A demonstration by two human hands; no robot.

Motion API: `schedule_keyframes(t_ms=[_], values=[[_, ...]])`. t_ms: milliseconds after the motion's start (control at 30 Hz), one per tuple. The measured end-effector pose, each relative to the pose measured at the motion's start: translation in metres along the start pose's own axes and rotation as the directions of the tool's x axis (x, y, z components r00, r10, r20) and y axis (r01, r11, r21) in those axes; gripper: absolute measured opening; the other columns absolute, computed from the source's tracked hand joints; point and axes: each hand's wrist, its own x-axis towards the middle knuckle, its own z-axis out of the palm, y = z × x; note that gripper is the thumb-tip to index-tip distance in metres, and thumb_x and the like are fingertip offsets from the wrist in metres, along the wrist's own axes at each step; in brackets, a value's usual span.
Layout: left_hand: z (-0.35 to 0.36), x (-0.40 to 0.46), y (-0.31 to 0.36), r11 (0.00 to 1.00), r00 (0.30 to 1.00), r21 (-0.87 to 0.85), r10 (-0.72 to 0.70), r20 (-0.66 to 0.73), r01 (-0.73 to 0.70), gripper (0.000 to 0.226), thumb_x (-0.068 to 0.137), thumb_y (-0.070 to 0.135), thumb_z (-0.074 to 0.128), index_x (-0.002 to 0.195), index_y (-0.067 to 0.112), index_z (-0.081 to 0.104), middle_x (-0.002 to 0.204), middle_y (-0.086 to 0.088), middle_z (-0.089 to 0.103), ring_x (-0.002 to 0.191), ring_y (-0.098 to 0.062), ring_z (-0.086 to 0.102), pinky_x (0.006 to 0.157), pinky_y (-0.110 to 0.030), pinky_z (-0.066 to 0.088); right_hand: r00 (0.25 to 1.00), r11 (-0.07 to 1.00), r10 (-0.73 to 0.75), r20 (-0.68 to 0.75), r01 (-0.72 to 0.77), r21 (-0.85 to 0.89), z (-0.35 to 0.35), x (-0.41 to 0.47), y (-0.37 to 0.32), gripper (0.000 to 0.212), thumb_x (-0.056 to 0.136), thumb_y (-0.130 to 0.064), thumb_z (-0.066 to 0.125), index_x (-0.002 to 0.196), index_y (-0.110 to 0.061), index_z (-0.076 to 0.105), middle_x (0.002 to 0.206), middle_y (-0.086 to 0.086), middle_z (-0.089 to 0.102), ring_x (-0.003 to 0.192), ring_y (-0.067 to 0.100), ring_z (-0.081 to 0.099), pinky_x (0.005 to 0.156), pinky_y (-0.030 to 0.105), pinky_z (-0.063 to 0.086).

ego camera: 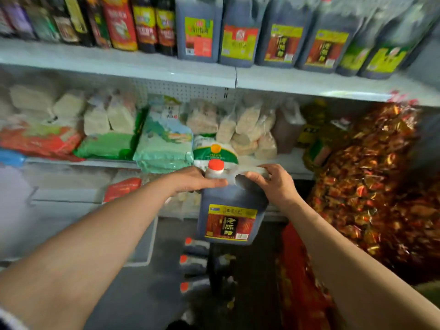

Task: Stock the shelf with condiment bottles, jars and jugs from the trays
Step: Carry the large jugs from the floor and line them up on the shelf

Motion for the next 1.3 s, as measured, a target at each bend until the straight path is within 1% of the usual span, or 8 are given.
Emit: schedule_keyframes(t_ms=[167,300,500,700,767,900,1033,1300], values=[[-0.071,0.045,0.052,0.997,0.995,-0.013,0.072,-0.067,-0.073,0.068,0.059,0.085,0.065,0.088,0.024,0.073,0.079,0.007,0.069,0.075,-0.014,0.062,0.068,-0.029,0.048,0.997,0.999,-0.040,-0.068,0.038,-0.029,-0.040,0.085,-0.022,0.071,0.074,-0.080,0.060,0.093,-0.014,0.072,0.088,0.001,0.070,0.079,0.019,0.064,0.064,0.032,0.045],[-0.115,0.094,0.091,0.986,0.983,-0.003,0.166,-0.082,-0.167,0.101,0.035,0.100,0.059,0.100,0.024,0.076,0.095,0.000,0.076,0.091,-0.021,0.069,0.086,-0.038,0.054,0.991,0.999,-0.051,-0.126,0.050,-0.017,-0.078,0.140,-0.033,0.055,0.082,-0.066,0.065,0.102,-0.016,0.072,0.101,0.004,0.070,0.088,0.020,0.065,0.067,0.029,0.048],[-0.162,0.149,0.170,0.980,0.972,0.001,0.196,-0.127,-0.198,0.088,0.048,0.093,0.061,0.088,0.016,0.072,0.073,0.002,0.062,0.066,-0.015,0.055,0.065,-0.027,0.043,0.977,0.991,-0.131,-0.170,0.131,-0.008,-0.140,0.218,-0.047,0.047,0.088,-0.056,0.065,0.080,-0.010,0.072,0.080,0.007,0.070,0.077,0.029,0.064,0.070,0.045,0.049],[-0.202,0.207,0.246,0.972,0.940,-0.021,0.220,-0.261,-0.233,0.047,0.075,0.070,0.066,0.073,0.023,0.063,0.045,0.020,0.054,0.057,-0.008,0.053,0.059,-0.026,0.040,0.956,0.968,-0.215,-0.198,0.236,0.089,-0.204,0.317,-0.043,0.068,0.079,-0.063,0.071,0.095,0.003,0.068,0.094,0.024,0.070,0.091,0.041,0.066,0.079,0.055,0.051],[-0.216,0.224,0.267,0.967,0.929,-0.036,0.230,-0.291,-0.250,0.062,0.065,0.080,0.066,0.086,0.022,0.069,0.063,0.013,0.066,0.066,-0.011,0.060,0.063,-0.028,0.047,0.954,0.958,-0.230,-0.192,0.257,0.129,-0.224,0.353,-0.045,0.077,0.071,-0.072,0.070,0.094,0.001,0.068,0.093,0.024,0.069,0.079,0.035,0.067,0.079,0.057,0.052],[-0.237,0.249,0.305,0.959,0.906,-0.086,0.223,-0.361,-0.270,0.084,0.051,0.089,0.067,0.105,0.026,0.071,0.092,0.004,0.073,0.075,-0.012,0.060,0.064,-0.024,0.044,0.953,0.945,-0.254,-0.164,0.281,0.169,-0.254,0.413,-0.047,0.047,0.076,-0.061,0.074,0.084,-0.015,0.072,0.079,0.009,0.070,0.072,0.016,0.057,0.076,0.047,0.053],[-0.242,0.276,0.327,0.931,0.853,-0.167,0.210,-0.478,-0.323,0.075,0.072,0.063,0.075,0.136,0.033,0.049,0.125,0.013,0.060,0.108,-0.010,0.057,0.067,-0.018,0.041,0.939,0.908,-0.319,-0.127,0.341,0.242,-0.258,0.461,-0.034,0.034,0.074,-0.058,0.077,0.083,-0.026,0.074,0.084,-0.003,0.074,0.079,0.012,0.064,0.083,0.049,0.056],[-0.241,0.314,0.327,0.927,0.805,-0.183,0.172,-0.567,-0.327,0.068,0.079,0.042,0.080,0.139,0.033,0.049,0.132,0.011,0.057,0.122,-0.011,0.052,0.102,-0.031,0.045,0.949,0.932,-0.278,-0.147,0.304,0.199,-0.242,0.512,-0.005,0.056,0.072,-0.066,0.072,0.093,-0.014,0.074,0.087,0.001,0.074,0.085,0.022,0.070,0.076,0.043,0.057]])
